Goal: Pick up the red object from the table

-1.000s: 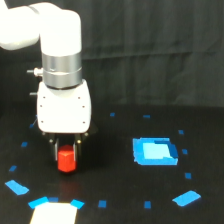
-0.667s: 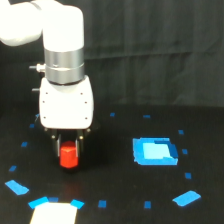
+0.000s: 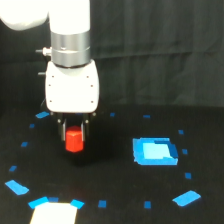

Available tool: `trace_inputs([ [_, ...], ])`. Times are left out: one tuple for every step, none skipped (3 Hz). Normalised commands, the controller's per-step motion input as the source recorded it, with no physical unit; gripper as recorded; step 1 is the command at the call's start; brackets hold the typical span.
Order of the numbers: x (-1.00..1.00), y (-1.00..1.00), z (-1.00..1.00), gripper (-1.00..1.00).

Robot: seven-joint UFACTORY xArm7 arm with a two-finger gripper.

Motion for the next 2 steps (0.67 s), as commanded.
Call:
trace_inputs([
  [0.16, 0.11, 1.00, -1.00],
  [-0.26, 0.22, 1.00, -1.00],
])
